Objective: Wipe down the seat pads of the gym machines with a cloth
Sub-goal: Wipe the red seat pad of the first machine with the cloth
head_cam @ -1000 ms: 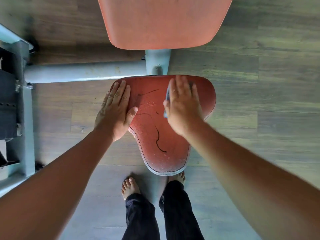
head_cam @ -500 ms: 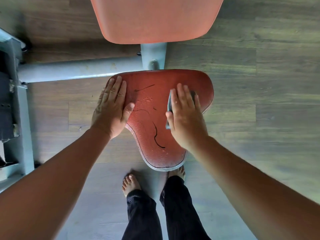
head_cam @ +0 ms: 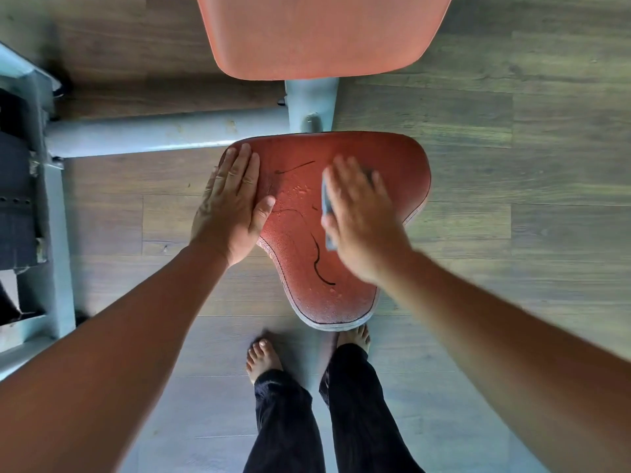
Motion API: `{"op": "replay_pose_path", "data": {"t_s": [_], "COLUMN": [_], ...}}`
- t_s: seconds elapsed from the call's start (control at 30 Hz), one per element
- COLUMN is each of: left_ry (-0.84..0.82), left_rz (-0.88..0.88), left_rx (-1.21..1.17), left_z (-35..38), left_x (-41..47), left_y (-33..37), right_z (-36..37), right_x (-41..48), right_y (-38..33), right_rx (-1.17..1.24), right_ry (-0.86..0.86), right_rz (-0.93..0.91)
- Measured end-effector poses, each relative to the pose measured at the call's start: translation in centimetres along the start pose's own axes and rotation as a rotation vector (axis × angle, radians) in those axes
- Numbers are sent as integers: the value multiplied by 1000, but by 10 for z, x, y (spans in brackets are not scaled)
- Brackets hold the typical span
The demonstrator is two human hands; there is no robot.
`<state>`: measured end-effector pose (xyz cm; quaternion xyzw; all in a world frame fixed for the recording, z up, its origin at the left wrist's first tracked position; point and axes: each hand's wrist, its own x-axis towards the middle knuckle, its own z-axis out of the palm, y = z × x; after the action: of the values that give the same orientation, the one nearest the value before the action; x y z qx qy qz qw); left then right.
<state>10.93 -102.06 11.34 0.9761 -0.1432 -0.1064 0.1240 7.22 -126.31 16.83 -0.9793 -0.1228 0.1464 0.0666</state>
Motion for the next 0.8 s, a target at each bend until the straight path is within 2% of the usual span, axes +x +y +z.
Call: {"op": "replay_pose_path", "data": {"t_s": [0.07, 0.13, 0.23, 0.37, 0.53, 0.6, 0.67, 0.8], "left_ry": [-7, -19, -17, -33, -105, -118, -121, -123], "left_rz": [4, 0, -8, -16, 0, 6, -3, -29], "left_rx": [-1, -7, -17, -20, -14, -17, -12, -8], "left_z": [-1, -2, -2, -4, -15, -19, -20, -19], "left_x": [0, 0, 0, 0, 0, -2, -6, -16], "left_y": [0, 0, 1, 2, 1, -5, -13, -28], "right_z": [6, 4, -7, -21, -5, -1, -4, -8], "right_x": [-44, -40, 26, 88, -8, -12, 28, 115], "right_y": [-7, 14, 42, 23, -31, -29, -18, -18], "right_rx": [30, 32, -54, -71, 16, 28, 2, -39], "right_ry": [-33, -69, -70, -154, -44, -47, -51, -89], "right_rz": [-166, -220, -80, 33, -108, -140, -121, 102]}}
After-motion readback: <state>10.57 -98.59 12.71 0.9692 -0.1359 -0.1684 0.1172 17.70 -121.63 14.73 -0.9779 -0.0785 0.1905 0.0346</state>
